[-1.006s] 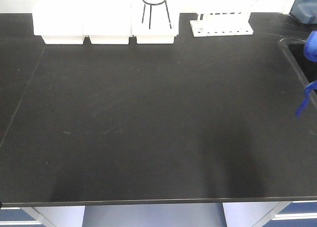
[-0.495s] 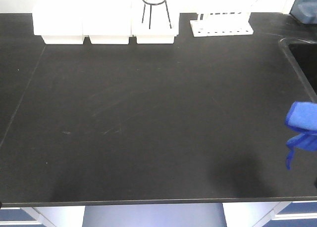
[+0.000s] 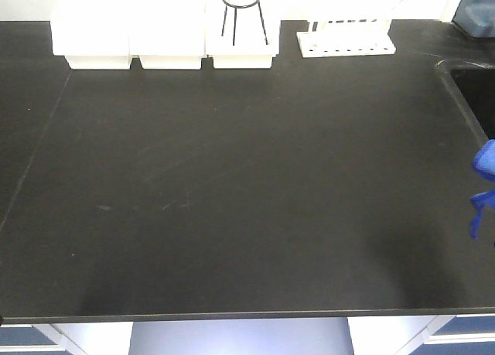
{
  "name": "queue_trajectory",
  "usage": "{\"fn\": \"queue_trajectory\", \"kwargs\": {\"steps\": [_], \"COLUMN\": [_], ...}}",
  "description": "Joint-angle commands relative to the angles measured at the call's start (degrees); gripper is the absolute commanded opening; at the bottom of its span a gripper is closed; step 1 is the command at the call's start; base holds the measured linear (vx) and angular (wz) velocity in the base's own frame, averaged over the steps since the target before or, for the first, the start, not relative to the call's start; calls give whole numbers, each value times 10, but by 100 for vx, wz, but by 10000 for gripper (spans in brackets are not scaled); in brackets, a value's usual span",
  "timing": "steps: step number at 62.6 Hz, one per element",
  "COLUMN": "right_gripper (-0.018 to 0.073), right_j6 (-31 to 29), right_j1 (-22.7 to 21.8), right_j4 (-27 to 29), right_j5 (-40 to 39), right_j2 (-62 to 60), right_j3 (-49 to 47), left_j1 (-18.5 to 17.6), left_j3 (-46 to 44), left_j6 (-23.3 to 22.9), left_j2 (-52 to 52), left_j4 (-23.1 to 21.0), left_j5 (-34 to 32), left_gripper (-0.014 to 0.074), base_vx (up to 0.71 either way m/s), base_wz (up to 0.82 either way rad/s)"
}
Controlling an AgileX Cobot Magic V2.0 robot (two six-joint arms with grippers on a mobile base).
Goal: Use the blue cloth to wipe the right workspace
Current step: 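Hold the blue cloth in the right gripper while the base turns away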
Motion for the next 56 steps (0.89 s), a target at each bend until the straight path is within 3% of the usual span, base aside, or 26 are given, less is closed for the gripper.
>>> {"fn": "queue_trajectory", "kwargs": {"steps": [1,56], "right_gripper": [2,2], "right_j6": [-4,-4], "right_j1": [-2,-2], "right_j4": [5,5], "right_j5": [-46,-46], "right_j2": [8,8], "right_j3": [-18,-18], "left_j1": [-3,-3], "left_j3": [17,17], "left_j6": [-5,-5], "left_j2": [-9,-9], "left_j4": [1,1], "left_j5": [-45,-45], "left_gripper": [-6,-6], "base_vx": [0,-1], "base_wz": [0,2]}}
